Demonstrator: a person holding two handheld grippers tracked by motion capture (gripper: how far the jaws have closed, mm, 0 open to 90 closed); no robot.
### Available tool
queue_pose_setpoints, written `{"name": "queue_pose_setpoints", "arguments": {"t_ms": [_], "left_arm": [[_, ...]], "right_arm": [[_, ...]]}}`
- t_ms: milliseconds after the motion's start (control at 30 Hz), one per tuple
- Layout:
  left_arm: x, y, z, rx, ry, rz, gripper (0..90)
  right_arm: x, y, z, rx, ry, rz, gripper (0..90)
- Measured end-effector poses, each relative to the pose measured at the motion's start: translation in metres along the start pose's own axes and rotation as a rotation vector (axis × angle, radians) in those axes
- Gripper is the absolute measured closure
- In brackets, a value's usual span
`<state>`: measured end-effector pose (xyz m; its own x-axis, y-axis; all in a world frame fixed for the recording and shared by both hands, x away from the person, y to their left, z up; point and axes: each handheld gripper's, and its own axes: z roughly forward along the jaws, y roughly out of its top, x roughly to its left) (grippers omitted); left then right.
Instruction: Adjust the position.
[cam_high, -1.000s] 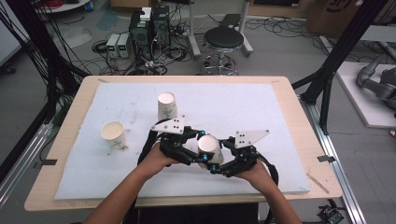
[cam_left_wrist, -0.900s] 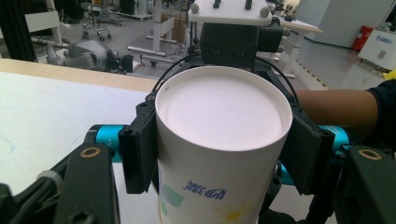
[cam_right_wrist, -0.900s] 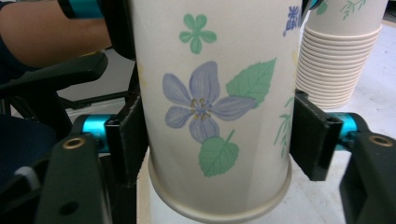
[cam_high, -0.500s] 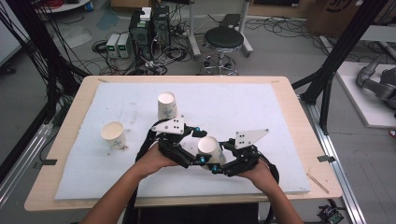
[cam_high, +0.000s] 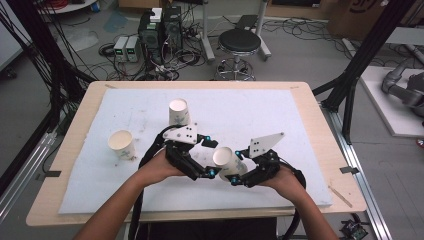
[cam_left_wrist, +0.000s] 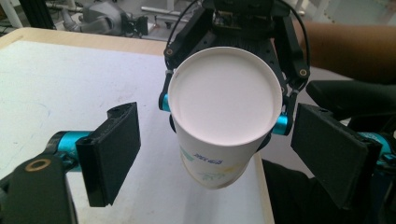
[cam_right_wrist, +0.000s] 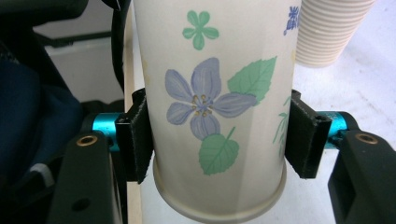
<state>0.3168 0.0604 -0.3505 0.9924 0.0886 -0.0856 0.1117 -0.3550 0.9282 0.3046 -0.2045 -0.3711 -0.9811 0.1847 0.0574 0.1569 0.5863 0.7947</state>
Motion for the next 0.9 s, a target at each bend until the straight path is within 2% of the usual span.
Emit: {"name": "queue_pose_setpoints", "arguments": {"t_ms": [300,533,633,833,900], "left_arm": [[0.000,0.006,0.005,0.084,-0.021,0.032,15.9],[-0.002,0.005,0.012,0.149,-0.042,0.049,17.8],[-0.003,0.004,0.015,0.170,-0.053,0.056,19.8],[-0.004,0.003,0.021,0.207,-0.069,0.062,22.8],[-0.004,0.003,0.023,0.210,-0.072,0.061,23.8]], "right_arm": [[0.002,0.012,0.000,0.121,-0.003,-0.041,35.6],[0.007,0.019,0.005,0.208,0.004,-0.076,35.2],[0.010,0.022,0.007,0.256,-0.008,-0.093,35.1],[0.010,0.024,0.011,0.308,-0.015,-0.097,35.1],[0.011,0.024,0.013,0.340,-0.018,-0.095,35.2]]}}
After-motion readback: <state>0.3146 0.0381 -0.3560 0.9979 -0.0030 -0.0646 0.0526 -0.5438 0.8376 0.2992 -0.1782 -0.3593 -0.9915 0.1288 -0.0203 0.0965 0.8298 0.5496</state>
